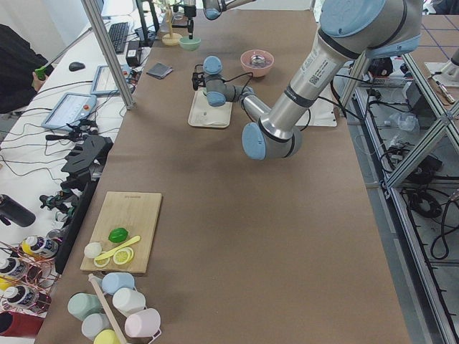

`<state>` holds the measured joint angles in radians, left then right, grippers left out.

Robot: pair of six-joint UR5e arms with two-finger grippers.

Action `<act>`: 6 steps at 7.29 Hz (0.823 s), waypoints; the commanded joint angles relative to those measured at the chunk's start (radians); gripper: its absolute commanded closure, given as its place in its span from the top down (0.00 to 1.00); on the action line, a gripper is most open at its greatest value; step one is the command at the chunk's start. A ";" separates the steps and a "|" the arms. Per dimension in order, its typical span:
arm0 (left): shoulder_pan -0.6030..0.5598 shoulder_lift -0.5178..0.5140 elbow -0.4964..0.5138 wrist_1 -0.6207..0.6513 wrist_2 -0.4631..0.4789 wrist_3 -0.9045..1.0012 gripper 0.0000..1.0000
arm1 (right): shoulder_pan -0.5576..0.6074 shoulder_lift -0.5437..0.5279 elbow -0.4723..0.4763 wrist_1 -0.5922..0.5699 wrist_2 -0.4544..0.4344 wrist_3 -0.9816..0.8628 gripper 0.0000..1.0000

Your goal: Stack green bowls together

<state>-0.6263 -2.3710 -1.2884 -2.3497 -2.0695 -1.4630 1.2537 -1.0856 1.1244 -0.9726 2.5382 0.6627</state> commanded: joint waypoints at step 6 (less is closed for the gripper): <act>-0.195 0.068 -0.095 0.110 -0.177 0.010 0.98 | -0.119 0.142 0.136 0.002 0.068 0.315 0.00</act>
<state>-0.7541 -2.3463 -1.3417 -2.2792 -2.1839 -1.4609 1.1997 -0.9661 1.2146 -0.9722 2.6280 0.9072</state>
